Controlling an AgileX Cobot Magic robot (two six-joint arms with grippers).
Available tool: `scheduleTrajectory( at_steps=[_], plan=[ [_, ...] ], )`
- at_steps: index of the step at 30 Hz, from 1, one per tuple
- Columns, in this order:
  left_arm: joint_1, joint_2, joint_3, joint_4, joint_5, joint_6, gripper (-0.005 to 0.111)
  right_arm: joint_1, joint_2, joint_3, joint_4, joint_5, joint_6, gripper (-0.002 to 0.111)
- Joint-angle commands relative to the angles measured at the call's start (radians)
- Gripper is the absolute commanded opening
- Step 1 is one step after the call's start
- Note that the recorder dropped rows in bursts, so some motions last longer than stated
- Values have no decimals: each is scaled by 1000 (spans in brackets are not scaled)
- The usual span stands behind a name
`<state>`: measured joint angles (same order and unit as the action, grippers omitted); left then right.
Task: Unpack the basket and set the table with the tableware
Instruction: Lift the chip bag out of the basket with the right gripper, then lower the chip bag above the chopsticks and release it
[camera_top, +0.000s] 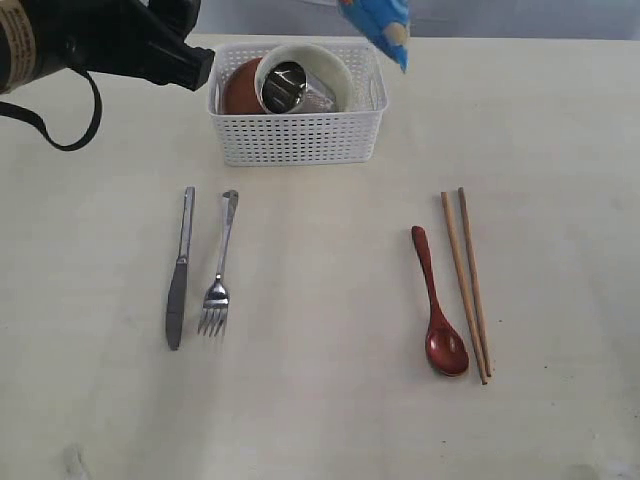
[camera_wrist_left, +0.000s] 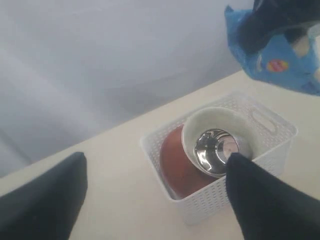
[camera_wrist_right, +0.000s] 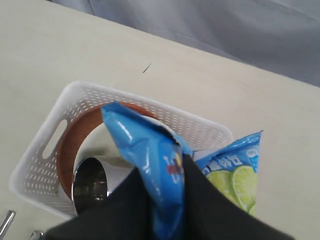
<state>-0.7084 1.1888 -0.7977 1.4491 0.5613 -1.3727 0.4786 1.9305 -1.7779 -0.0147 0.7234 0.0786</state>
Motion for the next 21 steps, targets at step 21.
scheduleTrajectory(
  at_steps=[21],
  plan=[
    [0, 0, 0, 5, -8, 0, 72, -331, -216, 117, 81, 495, -156, -1]
  ],
)
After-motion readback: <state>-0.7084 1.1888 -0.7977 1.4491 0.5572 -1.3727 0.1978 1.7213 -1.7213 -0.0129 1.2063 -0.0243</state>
